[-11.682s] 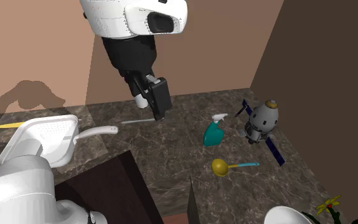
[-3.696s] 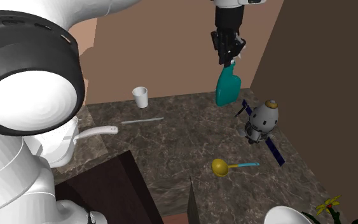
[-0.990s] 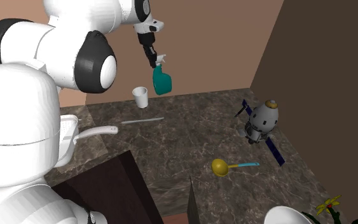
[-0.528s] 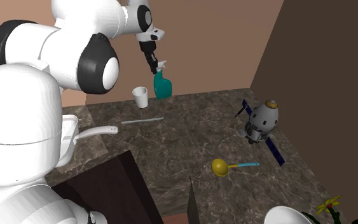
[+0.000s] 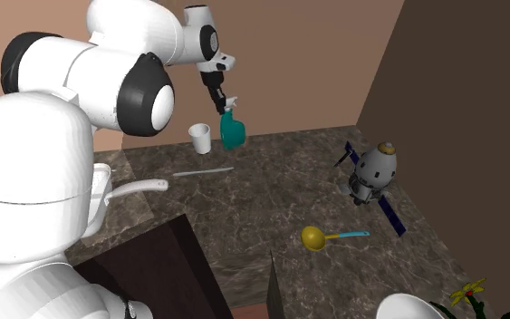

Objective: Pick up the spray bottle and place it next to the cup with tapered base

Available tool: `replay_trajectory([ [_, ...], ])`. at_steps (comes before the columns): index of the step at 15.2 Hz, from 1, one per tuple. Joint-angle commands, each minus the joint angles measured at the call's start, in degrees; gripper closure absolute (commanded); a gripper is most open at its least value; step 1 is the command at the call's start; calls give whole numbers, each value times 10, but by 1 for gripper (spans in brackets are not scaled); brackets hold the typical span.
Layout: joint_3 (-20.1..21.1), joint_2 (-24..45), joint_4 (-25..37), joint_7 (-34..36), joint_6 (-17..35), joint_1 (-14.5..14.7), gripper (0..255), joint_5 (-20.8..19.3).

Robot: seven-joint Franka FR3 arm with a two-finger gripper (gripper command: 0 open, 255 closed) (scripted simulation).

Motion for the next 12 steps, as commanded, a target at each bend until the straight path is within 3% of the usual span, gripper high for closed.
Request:
replay_trajectory([
  [1, -1, 4, -10, 5, 14, 1, 255, -3],
  [12, -10, 33, -36, 18, 66, 3, 255, -17],
])
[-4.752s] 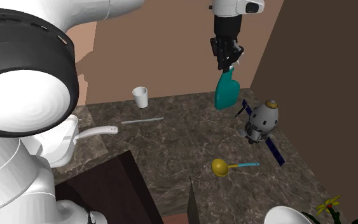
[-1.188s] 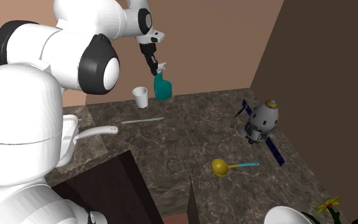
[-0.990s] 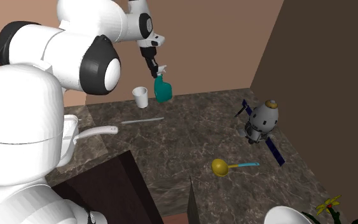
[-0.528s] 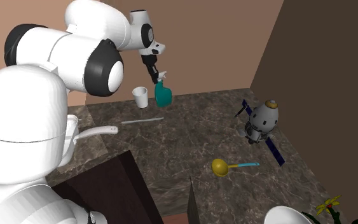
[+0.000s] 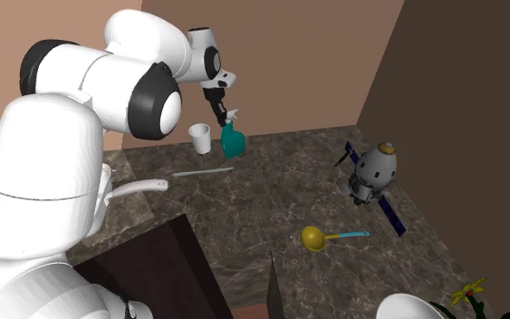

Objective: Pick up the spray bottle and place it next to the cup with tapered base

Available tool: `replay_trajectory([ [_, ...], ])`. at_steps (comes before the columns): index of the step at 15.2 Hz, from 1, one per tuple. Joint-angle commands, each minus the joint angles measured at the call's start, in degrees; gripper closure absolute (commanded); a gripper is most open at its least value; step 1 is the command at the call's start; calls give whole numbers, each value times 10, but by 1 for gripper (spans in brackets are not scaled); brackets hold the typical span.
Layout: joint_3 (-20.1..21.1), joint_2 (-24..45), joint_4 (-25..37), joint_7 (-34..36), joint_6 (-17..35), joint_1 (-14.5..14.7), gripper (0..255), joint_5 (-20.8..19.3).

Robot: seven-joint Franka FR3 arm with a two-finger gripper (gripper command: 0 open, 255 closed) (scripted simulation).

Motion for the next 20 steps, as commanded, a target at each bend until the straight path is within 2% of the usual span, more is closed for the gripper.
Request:
replay_trajectory([
  [1, 0, 1, 0, 1, 2, 0, 255, -1],
  [6, 0, 1, 0, 1, 2, 0, 255, -1],
  [7, 0, 1, 0, 1, 2, 0, 0, -1],
  [12, 0, 1, 0, 1, 2, 0, 0, -1],
  [16, 9, -26, 30, -9, -54, 3, 0, 13],
  [20, 9, -26, 30, -9, -54, 3, 0, 13],
])
